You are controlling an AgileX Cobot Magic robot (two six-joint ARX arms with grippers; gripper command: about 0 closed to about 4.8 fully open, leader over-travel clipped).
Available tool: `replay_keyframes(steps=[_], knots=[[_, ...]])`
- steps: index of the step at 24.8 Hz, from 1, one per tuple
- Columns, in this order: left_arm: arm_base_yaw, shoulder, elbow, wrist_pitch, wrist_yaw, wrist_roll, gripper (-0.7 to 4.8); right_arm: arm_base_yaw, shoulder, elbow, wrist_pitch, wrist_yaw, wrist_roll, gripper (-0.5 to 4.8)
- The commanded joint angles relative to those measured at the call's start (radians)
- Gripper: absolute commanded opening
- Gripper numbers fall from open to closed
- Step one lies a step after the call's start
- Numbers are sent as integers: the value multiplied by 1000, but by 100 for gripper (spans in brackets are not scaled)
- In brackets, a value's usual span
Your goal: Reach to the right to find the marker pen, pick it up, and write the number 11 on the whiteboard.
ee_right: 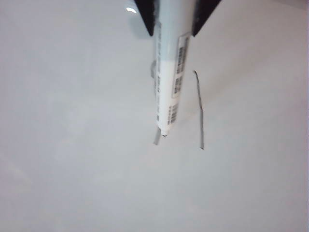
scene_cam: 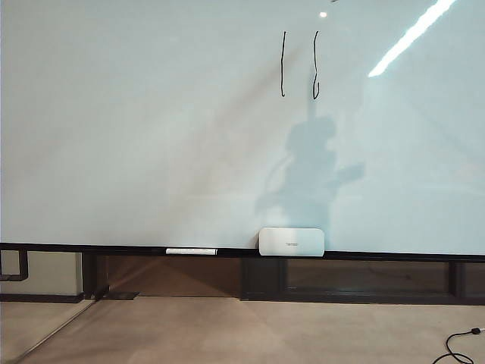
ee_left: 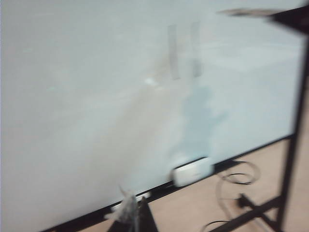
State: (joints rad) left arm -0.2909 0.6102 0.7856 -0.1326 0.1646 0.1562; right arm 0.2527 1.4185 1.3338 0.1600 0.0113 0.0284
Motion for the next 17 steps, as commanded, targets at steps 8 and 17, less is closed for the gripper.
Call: replay_keyframes(steps=[8, 17], knots=[[0, -26, 5, -86, -302, -45, -5, -13, -263, -179, -67, 17, -4, -1], [0, -81, -21, -150, -364, -91, -5, -13, -477, -427, -58, 24, 31, -1]])
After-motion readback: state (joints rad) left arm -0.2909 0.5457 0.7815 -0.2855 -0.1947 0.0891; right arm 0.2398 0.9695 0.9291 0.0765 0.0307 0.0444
